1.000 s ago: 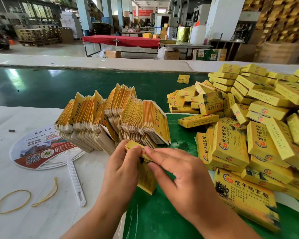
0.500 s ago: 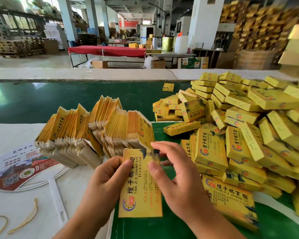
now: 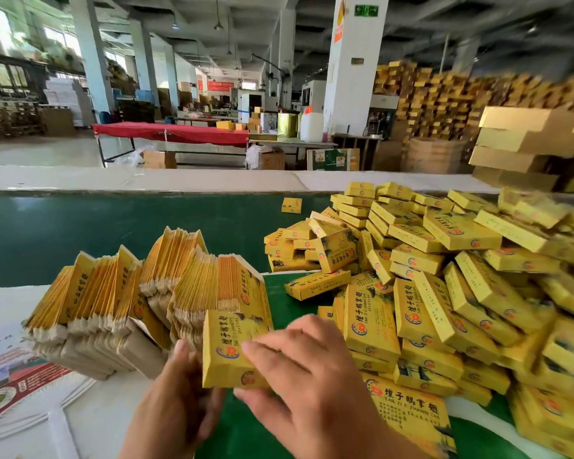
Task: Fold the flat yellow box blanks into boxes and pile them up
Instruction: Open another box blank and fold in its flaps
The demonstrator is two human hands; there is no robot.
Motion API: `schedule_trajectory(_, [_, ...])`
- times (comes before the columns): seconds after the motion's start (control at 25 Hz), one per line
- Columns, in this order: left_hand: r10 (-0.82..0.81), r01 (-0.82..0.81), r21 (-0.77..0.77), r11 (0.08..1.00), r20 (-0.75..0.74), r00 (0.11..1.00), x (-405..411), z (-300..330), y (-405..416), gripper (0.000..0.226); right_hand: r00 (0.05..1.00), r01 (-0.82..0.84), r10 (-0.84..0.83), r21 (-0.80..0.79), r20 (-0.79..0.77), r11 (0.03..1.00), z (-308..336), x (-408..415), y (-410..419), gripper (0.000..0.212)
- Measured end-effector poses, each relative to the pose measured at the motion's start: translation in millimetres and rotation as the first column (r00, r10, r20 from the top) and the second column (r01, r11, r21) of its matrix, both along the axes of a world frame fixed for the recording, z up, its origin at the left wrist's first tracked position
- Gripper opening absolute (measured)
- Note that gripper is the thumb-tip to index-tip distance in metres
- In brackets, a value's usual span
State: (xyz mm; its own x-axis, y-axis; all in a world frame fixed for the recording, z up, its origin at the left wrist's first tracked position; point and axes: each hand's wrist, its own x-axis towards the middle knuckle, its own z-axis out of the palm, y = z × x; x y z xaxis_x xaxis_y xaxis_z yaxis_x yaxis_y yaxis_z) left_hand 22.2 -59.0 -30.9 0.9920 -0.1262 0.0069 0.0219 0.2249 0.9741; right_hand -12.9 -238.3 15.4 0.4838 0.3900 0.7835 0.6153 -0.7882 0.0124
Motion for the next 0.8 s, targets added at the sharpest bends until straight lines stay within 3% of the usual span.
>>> schedule_trajectory(0.08, [-0.007, 0.003, -0.074, 0.997, -0.046, 0.999, 2.9, -5.9, -4.8, 0.052, 0.998, 0.043, -0.034, 0.155, -0.058, 0.987, 29.4, 13.2, -12.1, 0.040])
schedule_trajectory(0.2, [0.017, -0.026, 0.082, 0.996, 0.115, 0.993, 4.5, -13.5, -12.3, 0.054, 0.967, 0.247, -0.219, 0.253, -0.134, 0.935, 81.0, 55.6, -45.1, 0.028])
schedule_trajectory(0.32, [-0.060, -0.007, 0.261, 0.965, 0.248, 0.967, 6.7, -15.3, -11.4, 0.054, 0.814, 0.573, -0.559, 0.056, -0.158, 0.818, 102.3, 110.8, -81.3, 0.022])
schedule_trajectory(0.44, [-0.058, -0.109, 0.440, 0.891, 0.350, 0.935, 11.2, -19.6, -11.1, 0.046, 0.634, 0.746, -0.758, -0.140, -0.152, 0.652, 90.7, 144.0, -103.3, 0.029])
schedule_trajectory(0.68, [-0.045, -0.157, 0.491, 0.857, 0.375, 0.926, 17.2, -29.4, -15.0, 0.039, 0.485, 0.769, -0.835, -0.330, -0.259, 0.548, 49.0, 159.0, -102.3, 0.038])
schedule_trajectory(0.8, [-0.052, -0.163, 0.511, 0.844, 0.381, 0.923, 16.4, -28.8, -14.3, 0.037, 0.343, 0.727, -0.878, -0.498, -0.333, 0.473, 48.1, 162.7, -95.1, 0.050])
